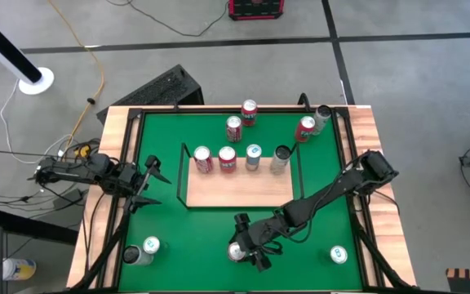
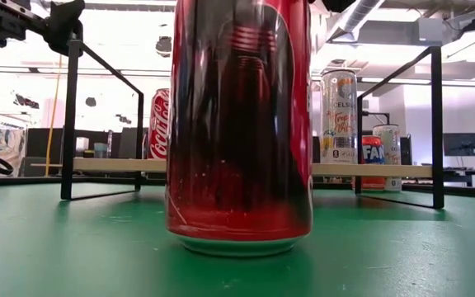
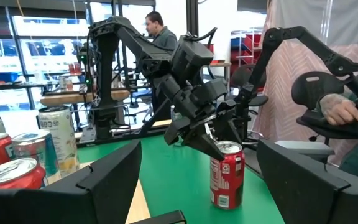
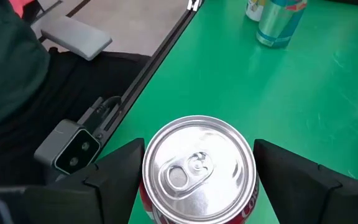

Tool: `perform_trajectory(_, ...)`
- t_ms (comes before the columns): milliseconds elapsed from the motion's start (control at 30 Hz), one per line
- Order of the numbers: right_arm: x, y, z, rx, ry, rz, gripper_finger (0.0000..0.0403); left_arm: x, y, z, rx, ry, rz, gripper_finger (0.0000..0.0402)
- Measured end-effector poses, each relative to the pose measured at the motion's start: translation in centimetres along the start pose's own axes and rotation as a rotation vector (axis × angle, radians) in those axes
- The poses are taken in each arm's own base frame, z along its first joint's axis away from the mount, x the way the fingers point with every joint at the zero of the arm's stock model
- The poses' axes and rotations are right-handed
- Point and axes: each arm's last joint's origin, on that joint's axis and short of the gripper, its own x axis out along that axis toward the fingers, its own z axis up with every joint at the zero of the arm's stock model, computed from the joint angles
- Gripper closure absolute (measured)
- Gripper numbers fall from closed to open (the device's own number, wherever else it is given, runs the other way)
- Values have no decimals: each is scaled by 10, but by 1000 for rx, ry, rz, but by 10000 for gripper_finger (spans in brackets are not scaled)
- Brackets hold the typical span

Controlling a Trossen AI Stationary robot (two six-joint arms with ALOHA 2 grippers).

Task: Place canned beverage on shelf
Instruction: Put the bottom red-white soda can on the shelf aligned with the other red-white soda can

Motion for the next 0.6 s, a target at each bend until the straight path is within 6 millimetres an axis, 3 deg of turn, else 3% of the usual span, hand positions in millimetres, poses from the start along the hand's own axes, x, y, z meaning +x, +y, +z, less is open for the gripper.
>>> perform_trajectory(600,-4,-10,4,-55,-22,-38,116,0,0,-1,-4,12,1,95)
